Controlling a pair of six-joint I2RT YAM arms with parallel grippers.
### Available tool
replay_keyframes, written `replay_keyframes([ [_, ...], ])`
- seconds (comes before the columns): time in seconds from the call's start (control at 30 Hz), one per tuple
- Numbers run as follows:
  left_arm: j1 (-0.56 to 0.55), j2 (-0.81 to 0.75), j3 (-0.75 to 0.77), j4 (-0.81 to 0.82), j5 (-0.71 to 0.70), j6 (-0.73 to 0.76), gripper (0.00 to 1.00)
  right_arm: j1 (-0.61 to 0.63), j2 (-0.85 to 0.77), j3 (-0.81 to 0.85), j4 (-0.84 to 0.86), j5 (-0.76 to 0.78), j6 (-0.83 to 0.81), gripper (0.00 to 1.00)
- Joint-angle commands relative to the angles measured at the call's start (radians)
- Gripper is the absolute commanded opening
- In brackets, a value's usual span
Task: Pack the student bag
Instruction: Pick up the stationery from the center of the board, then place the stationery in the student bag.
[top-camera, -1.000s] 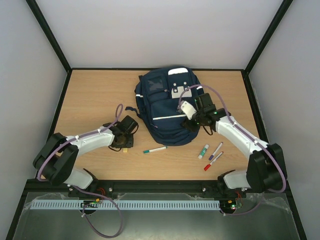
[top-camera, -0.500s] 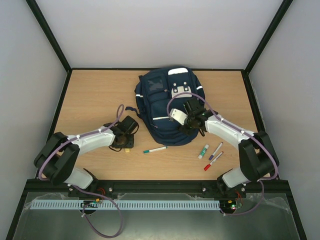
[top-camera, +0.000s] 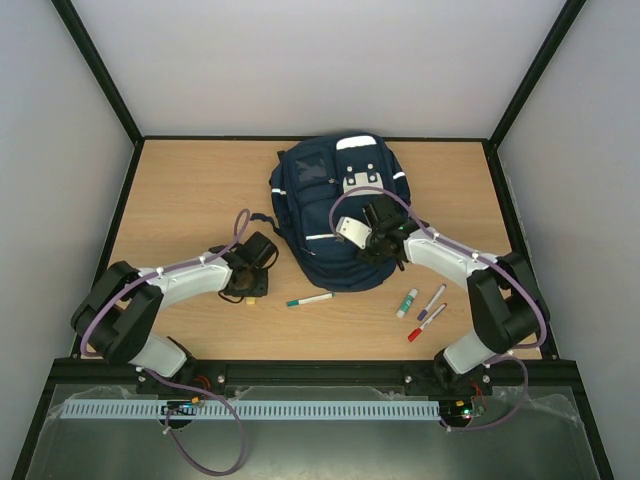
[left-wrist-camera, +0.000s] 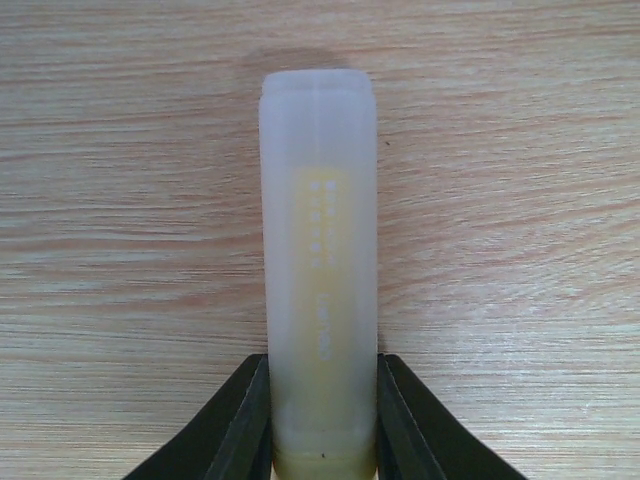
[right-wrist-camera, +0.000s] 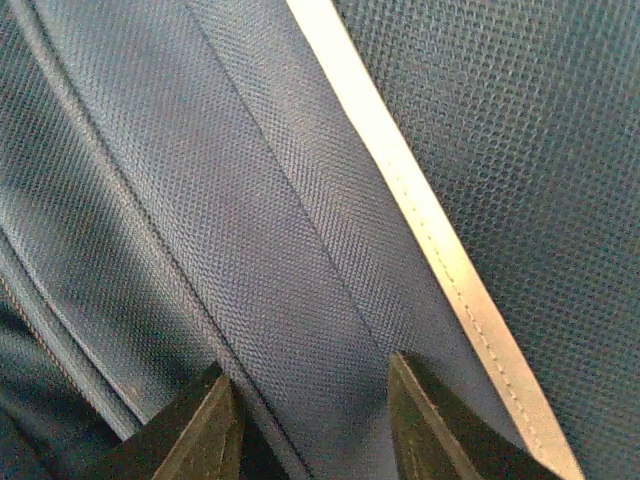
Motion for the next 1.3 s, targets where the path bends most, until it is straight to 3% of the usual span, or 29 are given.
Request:
replay_keyframes([
  [0.0,0.002,-0.023,-0.014,0.0,0.024,0.01,0.2,0.007,0.025,0.03,0.04,0.045,0.022,0.33],
  [0.07,0.001,-0.048,-0.015,0.003,0.041,0.017,0.18,0.006,0.007,0.045,0.029,0.03,0.041,0.23],
  [0.17,-0.008,-0.11,-0.011,0.016,0.077,0.028,0.16,0.007,-0.031,0.087,-0.013,0.002,0.068,0.16],
  [0.53,-0.068,-0.356,0.051,0.206,0.293,0.04,0.05,0.023,-0.09,0.208,-0.115,-0.044,0.182,0.04],
  [0.87,-0.134,-0.281,0.091,0.438,0.444,-0.059,0.04,0.056,-0.01,0.421,-0.248,-0.027,0.292,0.01],
  [1.27,-0.154,-0.048,0.172,0.591,0.418,-0.219,0.03,0.056,0.05,0.514,-0.297,-0.031,0.36,0.01],
])
